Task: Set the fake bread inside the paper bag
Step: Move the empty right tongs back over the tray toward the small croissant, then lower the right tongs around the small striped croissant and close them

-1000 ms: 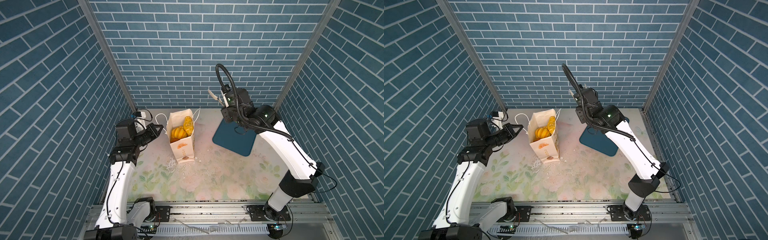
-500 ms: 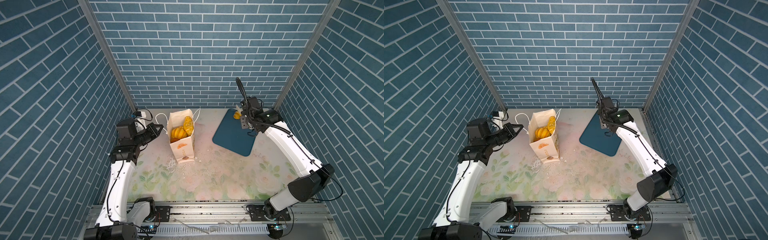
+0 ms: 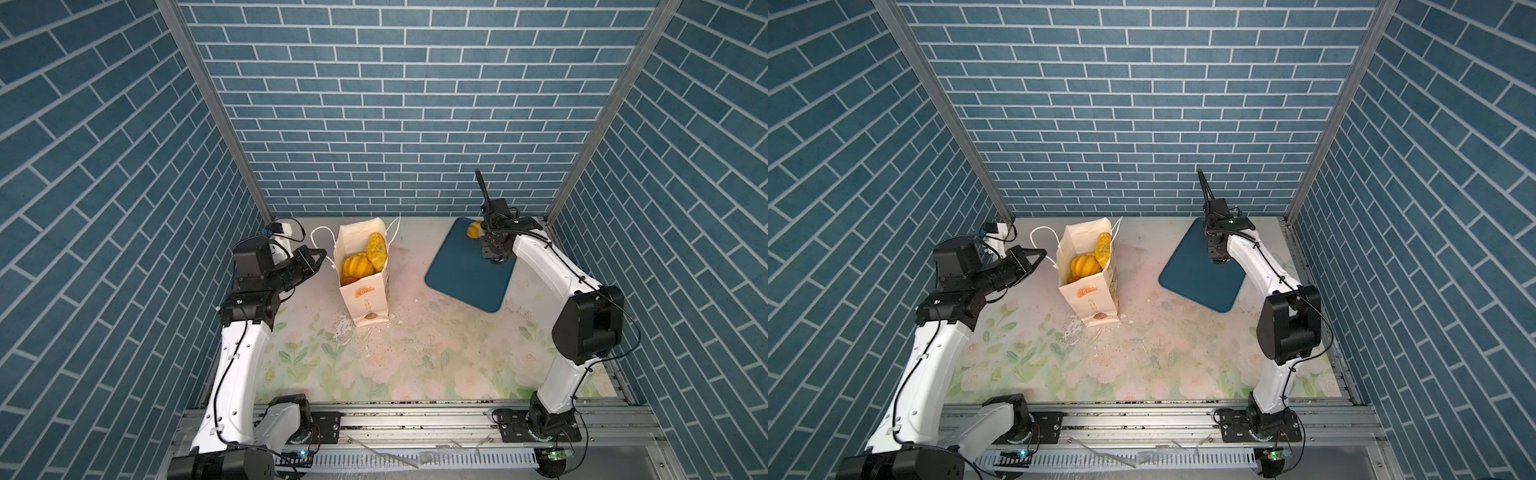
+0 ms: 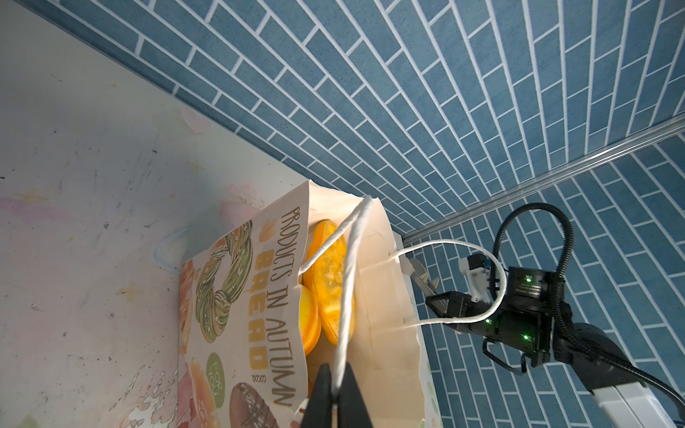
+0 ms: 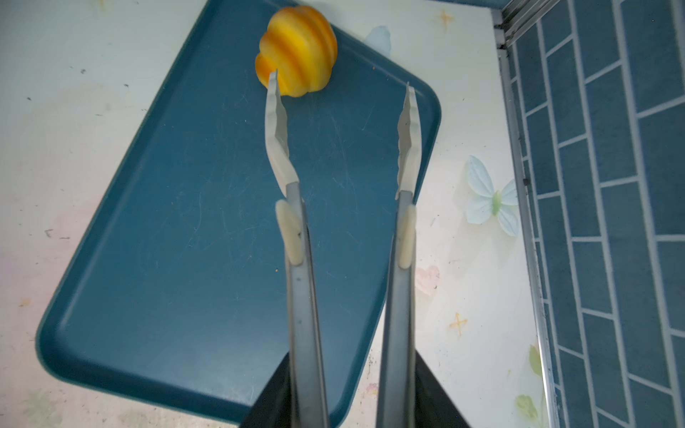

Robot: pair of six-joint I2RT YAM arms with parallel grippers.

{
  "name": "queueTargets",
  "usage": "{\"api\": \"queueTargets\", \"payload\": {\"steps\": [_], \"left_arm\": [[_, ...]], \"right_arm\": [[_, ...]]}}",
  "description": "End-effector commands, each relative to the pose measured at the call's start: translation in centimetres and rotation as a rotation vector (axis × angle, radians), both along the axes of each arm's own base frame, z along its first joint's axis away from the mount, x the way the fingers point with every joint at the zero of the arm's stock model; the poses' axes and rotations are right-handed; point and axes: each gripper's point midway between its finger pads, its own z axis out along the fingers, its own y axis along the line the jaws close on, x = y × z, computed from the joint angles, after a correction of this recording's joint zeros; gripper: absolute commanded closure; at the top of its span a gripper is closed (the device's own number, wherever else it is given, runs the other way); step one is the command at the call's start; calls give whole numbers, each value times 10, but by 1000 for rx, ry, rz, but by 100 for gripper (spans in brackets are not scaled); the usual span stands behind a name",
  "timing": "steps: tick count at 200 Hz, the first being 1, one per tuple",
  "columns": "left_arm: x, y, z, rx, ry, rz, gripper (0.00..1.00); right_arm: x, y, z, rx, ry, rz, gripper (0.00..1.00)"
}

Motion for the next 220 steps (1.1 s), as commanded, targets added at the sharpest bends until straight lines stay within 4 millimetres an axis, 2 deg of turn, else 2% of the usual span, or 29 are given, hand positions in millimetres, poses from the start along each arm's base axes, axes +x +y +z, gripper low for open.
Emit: {"api": "queueTargets", "payload": {"steps": [1,125,175,220], "left_arm": [[0,2,8,15,-26,5,92],[-1,3,5,20,-20,12,92],[-3,3,5,25,-19,16,92],[-2,3,6,26,-20,15,92]], "right_arm": [[25,8,12,51,-85,-9,55],[86,18,-25,95,-103,-29,53],[92,19,-51,107,-55,-35,53],[91,22,-55,125,-54,-7,56]]}}
